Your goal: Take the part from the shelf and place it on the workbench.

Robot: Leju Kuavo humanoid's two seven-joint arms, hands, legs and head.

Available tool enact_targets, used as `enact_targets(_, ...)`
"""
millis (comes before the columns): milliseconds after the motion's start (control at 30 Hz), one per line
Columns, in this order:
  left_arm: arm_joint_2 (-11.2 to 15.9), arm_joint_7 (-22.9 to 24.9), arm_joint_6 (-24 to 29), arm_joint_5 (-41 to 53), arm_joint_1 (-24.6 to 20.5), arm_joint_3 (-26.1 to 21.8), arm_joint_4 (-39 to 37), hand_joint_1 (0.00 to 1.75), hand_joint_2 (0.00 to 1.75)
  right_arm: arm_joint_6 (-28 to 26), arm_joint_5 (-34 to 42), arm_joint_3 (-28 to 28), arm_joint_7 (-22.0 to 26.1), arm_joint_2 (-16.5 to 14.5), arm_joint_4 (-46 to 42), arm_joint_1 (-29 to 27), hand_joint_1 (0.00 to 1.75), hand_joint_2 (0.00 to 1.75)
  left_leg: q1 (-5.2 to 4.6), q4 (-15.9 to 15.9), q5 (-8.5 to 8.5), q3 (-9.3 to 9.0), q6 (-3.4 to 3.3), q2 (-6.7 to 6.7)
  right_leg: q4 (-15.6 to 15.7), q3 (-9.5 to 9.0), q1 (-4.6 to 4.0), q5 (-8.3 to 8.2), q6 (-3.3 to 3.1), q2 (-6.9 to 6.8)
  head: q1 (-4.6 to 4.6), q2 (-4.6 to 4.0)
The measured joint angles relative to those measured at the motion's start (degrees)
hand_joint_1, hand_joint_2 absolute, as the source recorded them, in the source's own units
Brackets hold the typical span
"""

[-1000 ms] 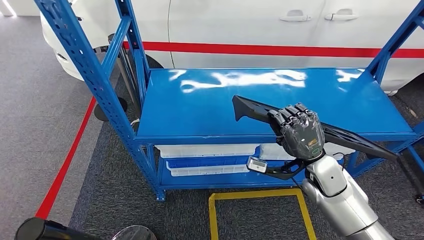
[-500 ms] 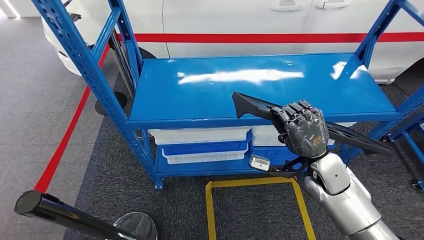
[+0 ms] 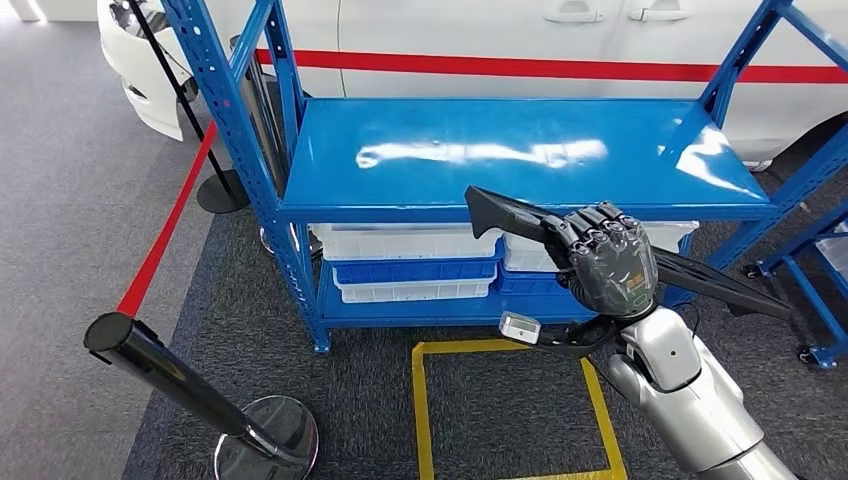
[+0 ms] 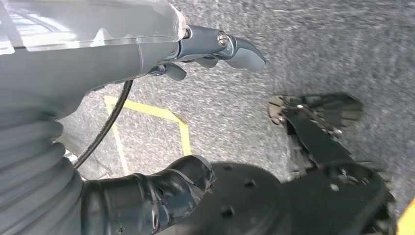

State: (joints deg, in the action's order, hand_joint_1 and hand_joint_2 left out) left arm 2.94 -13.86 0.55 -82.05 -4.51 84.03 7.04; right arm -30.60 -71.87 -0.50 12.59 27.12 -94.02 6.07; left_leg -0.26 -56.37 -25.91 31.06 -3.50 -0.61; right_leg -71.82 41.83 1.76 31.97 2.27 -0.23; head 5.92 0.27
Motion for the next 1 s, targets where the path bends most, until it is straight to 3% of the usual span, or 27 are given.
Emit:
enact_targets(33,0.0,0.0,0.0,0.0,0.0,0.0,0.0,0.0,1.75,0.0,0.0,0.0,0.0,0.0,0.0,0.0,1.75,1.75,-0.11,-0.3,0.59,1.03,0.01,-0.02,-2.2,-0.13,0.0,0.33,0.05,0.02,-0.01,0.01)
enact_targets(67,0.0,0.0,0.0,0.0,0.0,0.0,0.0,0.0,1.75,0.0,0.0,0.0,0.0,0.0,0.0,0.0,1.75,1.75,-0.17,-0.6,1.16,2.09,0.07,-0.03,-2.7,-1.1,0.0,-0.48,0.07,0.02,-0.02,0.01)
enact_targets(133,0.0,0.0,0.0,0.0,-0.1,0.0,0.0,0.0,1.75,0.0,0.0,0.0,0.0,0.0,0.0,0.0,1.75,1.75,-0.21,-1.4,2.07,4.07,0.36,0.0,2.0,-5.85,0.01,-2.94,-0.07,0.02,-0.02,0.02)
enact_targets(200,0.0,0.0,0.0,0.0,-0.1,0.0,0.0,0.0,1.75,0.0,0.0,0.0,0.0,0.1,0.0,0.1,1.75,1.75,-0.35,-2.4,2.79,5.53,0.89,0.07,9.2,-11.02,-0.26,-2.5,-0.5,0.09,-0.04,0.02)
enact_targets(267,0.0,0.0,0.0,0.0,-0.1,0.0,0.0,0.0,1.75,0.0,0.1,-0.1,0.0,0.2,-0.1,0.1,1.75,1.75,-0.42,-2.7,3.58,6.1,1.59,0.1,12.3,-12.62,-0.65,-1.45,-1.14,0.18,-0.07,0.02)
enact_targets(333,0.0,0.0,0.0,0.0,0.0,0.0,0.0,0.0,1.75,0.0,0.3,-0.1,0.1,0.3,-0.1,0.1,1.75,1.75,-0.36,-2.6,4.3,6.33,2.28,0.2,12.4,-11.86,-0.59,-2.29,-1.93,0.1,-0.06,0.01)
enact_targets(367,0.0,0.0,0.0,0.0,0.1,0.1,0.0,0.0,1.75,0.0,0.4,-0.1,0.1,0.3,-0.1,0.2,1.75,1.75,-0.31,-3.2,3.55,6.77,2.64,0.3,12.5,-11.29,-0.46,-2.95,-2.4,0.02,-0.1,0.01)
enact_targets(433,0.0,0.0,0.0,0.0,0.2,0.1,0.0,0.0,1.75,0.0,0.6,-0.1,0.3,0.3,-0.1,0.2,1.75,1.75,-0.08,-7.0,-1.01,8.29,3.3,0.46,12.7,-9.69,-0.19,-4.38,-3.2,-0.23,-0.12,-0.01)
enact_targets(500,0.0,0.0,-0.1,0.0,0.2,0.2,0.0,0.0,1.75,0.0,0.6,-0.1,0.4,0.3,-0.1,0.2,1.75,1.75,0.18,-13.7,-6.59,9.85,3.76,0.49,12.7,-7.93,-0.28,-5.75,-3.56,-0.49,-0.15,-0.01)
enact_targets(533,0.0,0.0,-0.1,0.0,0.2,0.2,0.0,0.0,1.75,0.0,0.6,-0.1,0.5,0.3,0.0,0.2,1.75,1.75,0.27,-16.4,-7.79,9.95,3.87,0.49,12.7,-7.01,-0.33,-6.45,-3.58,-0.69,-0.15,-0.01)
enact_targets(567,0.0,0.0,-0.1,0.0,0.1,0.3,0.0,0.0,1.75,0.0,0.6,-0.1,0.5,0.3,0.1,0.2,1.75,1.75,0.32,-17.8,-7.63,9.27,3.91,0.48,12.6,-6.11,-0.37,-7.13,-3.55,-0.92,-0.17,-0.01)
enact_targets(600,0.0,0.0,-0.1,0.0,0.1,0.3,0.0,0.0,1.75,0.0,0.6,-0.1,0.5,0.3,0.2,0.2,1.75,1.75,0.33,-17.3,-6.41,7.69,3.85,0.42,12.5,-5.3,-0.41,-7.76,-3.47,-1.18,-0.17,-0.01)
enact_targets(667,0.1,0.0,-0.1,0.0,-0.1,0.3,0.0,0.0,1.75,0.0,0.5,0.0,0.5,0.3,0.3,0.2,1.75,1.75,0.09,-10.9,-3.91,1.76,3.22,-0.68,12.3,-4.03,-0.51,-8.85,-3.23,-1.93,-0.18,-0.01)
enact_targets(733,0.3,-0.1,-0.1,-0.1,-0.3,0.3,0.0,0.0,1.75,0.0,0.1,0.0,0.2,0.3,0.4,0.4,1.75,1.75,-0.46,-3.0,-4.12,-3.68,2.38,-2.36,12.4,-3.61,-0.51,-9.79,-2.75,-2.95,-0.16,-0.01)
enact_targets(767,0.3,-0.2,-0.1,-0.1,-0.5,0.3,0.0,0.0,1.75,0.0,-0.2,0.1,0.0,0.3,0.5,0.5,1.75,1.75,-0.73,-0.7,-4.58,-4.82,2.0,-2.72,12.5,-3.63,-0.39,-10.28,-2.42,-3.61,-0.2,-0.01)
enact_targets(833,0.4,-0.2,-0.1,-0.1,-0.5,0.3,0.0,0.0,1.75,0.0,-0.5,0.3,-0.5,0.3,0.8,0.9,1.75,1.75,-0.97,0.8,-3.79,-4.72,1.23,-1.91,13.2,-3.76,-0.18,-11.33,-1.66,-4.81,-0.23,-0.01)
enact_targets(867,0.3,-0.2,-0.2,-0.1,-0.5,0.3,0.0,0.0,1.75,0.0,-0.5,0.5,-0.6,0.3,0.9,1.0,1.75,1.75,-0.92,1.3,-2.84,-4.44,0.83,-1.41,13.2,-3.68,-0.07,-11.06,-1.32,-4.62,-0.25,-0.01)
enact_targets(900,0.3,-0.2,-0.2,-0.2,-0.5,0.4,0.0,0.0,1.75,0.0,-0.6,0.6,-0.7,0.3,0.9,1.1,1.75,1.75,-0.8,1.8,-1.84,-3.99,0.45,-0.98,12.4,-3.37,-0.06,-9.66,-1.09,-3.82,-0.24,-0.02)
enact_targets(1000,0.1,-0.2,-0.2,-0.2,-0.3,0.4,0.0,0.0,1.75,0.0,-0.8,0.8,-0.7,0.3,1.3,1.2,1.75,1.75,-0.56,2.0,0.7,-1.52,-0.07,0.23,3.8,-1.23,-0.03,-1.16,-0.73,-0.66,-0.22,-0.03)
